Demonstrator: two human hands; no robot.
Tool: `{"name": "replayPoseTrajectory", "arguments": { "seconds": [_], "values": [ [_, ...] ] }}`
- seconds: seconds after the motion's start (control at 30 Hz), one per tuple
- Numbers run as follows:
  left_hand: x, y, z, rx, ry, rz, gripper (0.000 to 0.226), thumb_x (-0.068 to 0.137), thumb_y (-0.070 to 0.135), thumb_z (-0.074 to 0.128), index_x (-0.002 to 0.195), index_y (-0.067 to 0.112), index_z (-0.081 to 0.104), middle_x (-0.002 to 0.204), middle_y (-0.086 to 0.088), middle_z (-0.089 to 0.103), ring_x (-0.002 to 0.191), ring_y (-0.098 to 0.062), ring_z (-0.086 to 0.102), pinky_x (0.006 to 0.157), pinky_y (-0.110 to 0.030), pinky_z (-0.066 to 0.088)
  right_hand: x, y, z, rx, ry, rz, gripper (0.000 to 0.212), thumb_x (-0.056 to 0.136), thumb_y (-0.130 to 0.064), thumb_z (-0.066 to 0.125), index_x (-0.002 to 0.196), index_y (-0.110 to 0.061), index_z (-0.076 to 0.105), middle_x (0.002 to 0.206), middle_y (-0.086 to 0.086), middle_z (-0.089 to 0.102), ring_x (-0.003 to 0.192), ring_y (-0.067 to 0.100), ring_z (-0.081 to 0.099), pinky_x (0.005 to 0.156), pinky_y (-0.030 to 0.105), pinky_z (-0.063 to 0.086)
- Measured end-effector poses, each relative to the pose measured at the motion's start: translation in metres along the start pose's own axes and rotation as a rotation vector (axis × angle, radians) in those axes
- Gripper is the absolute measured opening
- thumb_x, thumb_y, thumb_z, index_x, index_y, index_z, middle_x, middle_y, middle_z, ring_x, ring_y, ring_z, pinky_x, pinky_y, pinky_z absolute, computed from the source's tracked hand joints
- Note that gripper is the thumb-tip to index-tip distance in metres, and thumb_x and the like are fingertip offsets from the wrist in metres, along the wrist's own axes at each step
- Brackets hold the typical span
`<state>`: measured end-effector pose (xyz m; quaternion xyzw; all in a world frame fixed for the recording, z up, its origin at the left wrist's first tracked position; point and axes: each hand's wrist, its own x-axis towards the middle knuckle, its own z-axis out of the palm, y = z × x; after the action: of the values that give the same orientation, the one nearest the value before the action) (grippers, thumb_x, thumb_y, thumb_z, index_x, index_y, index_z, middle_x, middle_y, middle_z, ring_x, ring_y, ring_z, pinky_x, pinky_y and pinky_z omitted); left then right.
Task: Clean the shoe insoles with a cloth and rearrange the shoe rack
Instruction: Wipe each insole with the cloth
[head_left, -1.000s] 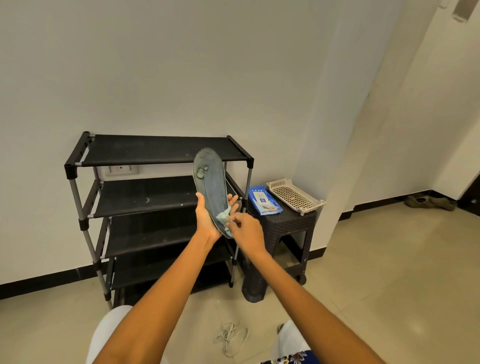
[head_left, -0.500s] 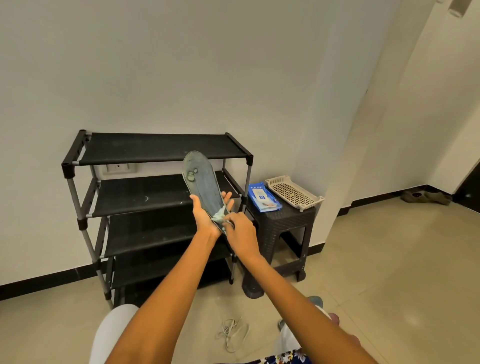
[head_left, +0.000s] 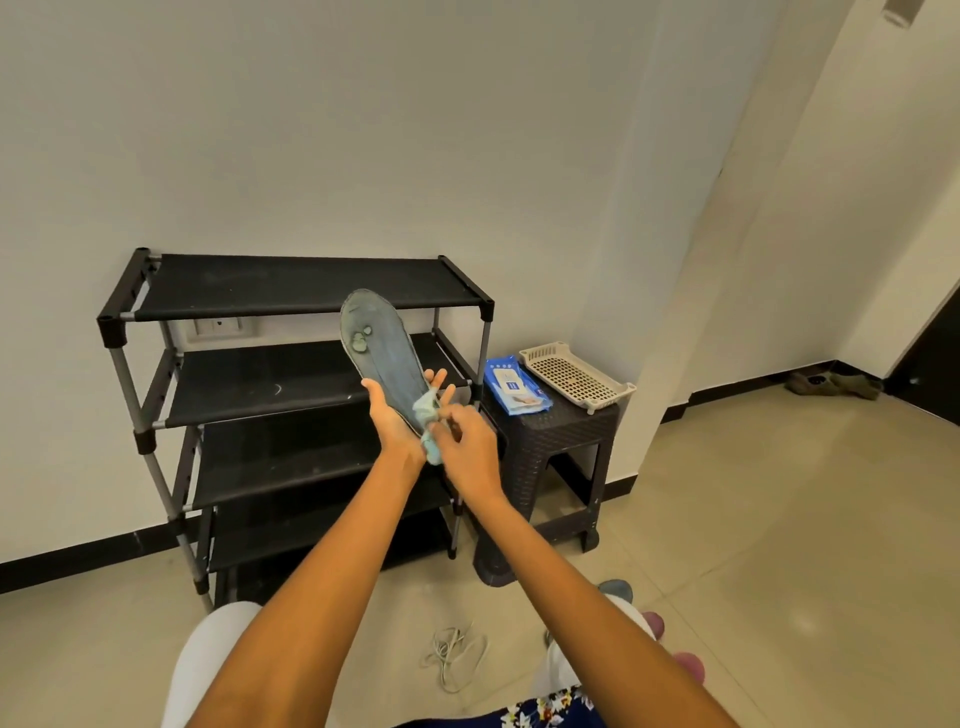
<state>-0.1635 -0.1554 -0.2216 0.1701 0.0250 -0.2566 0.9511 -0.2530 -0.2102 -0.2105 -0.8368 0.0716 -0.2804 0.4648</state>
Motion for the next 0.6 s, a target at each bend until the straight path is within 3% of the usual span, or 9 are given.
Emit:
{"name": "replayPoseTrajectory", "arguments": {
  "seconds": [0.1, 0.2, 0.3, 0.5, 0.6],
  "values": [
    [-0.004, 0.002, 0.001, 0.081, -0.053, 0.017, 0.083, 0.083, 0.076, 0.030, 0.127, 0.009, 0.052, 0.135, -0.014, 0.053, 0.122, -0.029, 0.052, 0.103, -0.043, 0.041, 0.015, 0.007, -0.014, -0.027, 0.143, 0.136, 0.006, 0.091, -0.013, 0.056, 0.096, -0.013, 0.060, 0.095, -0.001, 0.055, 0.082, 0.007, 0.052, 0.066, 0.010, 0.039],
    [-0.007, 0.006, 0.006, 0.094, -0.079, 0.027, 0.086, 0.084, 0.076, 0.028, 0.132, 0.008, 0.048, 0.133, -0.016, 0.054, 0.118, -0.030, 0.054, 0.098, -0.044, 0.044, 0.013, 0.020, -0.019, -0.166, 0.038, 0.133, 0.009, 0.092, -0.010, 0.054, 0.098, -0.009, 0.061, 0.098, 0.004, 0.057, 0.082, 0.007, 0.050, 0.064, 0.011, 0.035],
    [-0.006, 0.008, 0.015, 0.055, -0.069, 0.086, 0.087, 0.086, 0.072, 0.031, 0.137, 0.002, 0.042, 0.135, -0.020, 0.051, 0.119, -0.031, 0.054, 0.100, -0.044, 0.044, -0.006, 0.020, 0.002, -0.116, -0.011, 0.150, 0.009, 0.093, -0.008, 0.051, 0.091, -0.006, 0.060, 0.093, 0.005, 0.059, 0.082, 0.010, 0.054, 0.064, 0.009, 0.037],
    [-0.009, 0.003, 0.037, 0.216, -0.080, 0.074, 0.075, 0.089, 0.070, 0.026, 0.115, 0.006, 0.056, 0.112, -0.016, 0.063, 0.103, -0.028, 0.061, 0.091, -0.041, 0.046, -0.011, 0.018, 0.028, 0.041, 0.096, 0.355, 0.015, 0.093, -0.011, 0.049, 0.097, -0.005, 0.062, 0.099, 0.011, 0.064, 0.090, 0.019, 0.060, 0.081, 0.032, 0.049],
    [-0.007, 0.020, 0.030, 0.196, -0.072, 0.136, 0.081, 0.089, 0.069, 0.030, 0.132, 0.002, 0.046, 0.124, -0.019, 0.057, 0.114, -0.030, 0.057, 0.095, -0.042, 0.047, 0.001, 0.031, 0.012, 0.059, 0.172, 0.446, 0.013, 0.094, -0.009, 0.050, 0.100, -0.004, 0.060, 0.105, 0.013, 0.062, 0.096, 0.021, 0.058, 0.079, 0.029, 0.044]
  ]
}}
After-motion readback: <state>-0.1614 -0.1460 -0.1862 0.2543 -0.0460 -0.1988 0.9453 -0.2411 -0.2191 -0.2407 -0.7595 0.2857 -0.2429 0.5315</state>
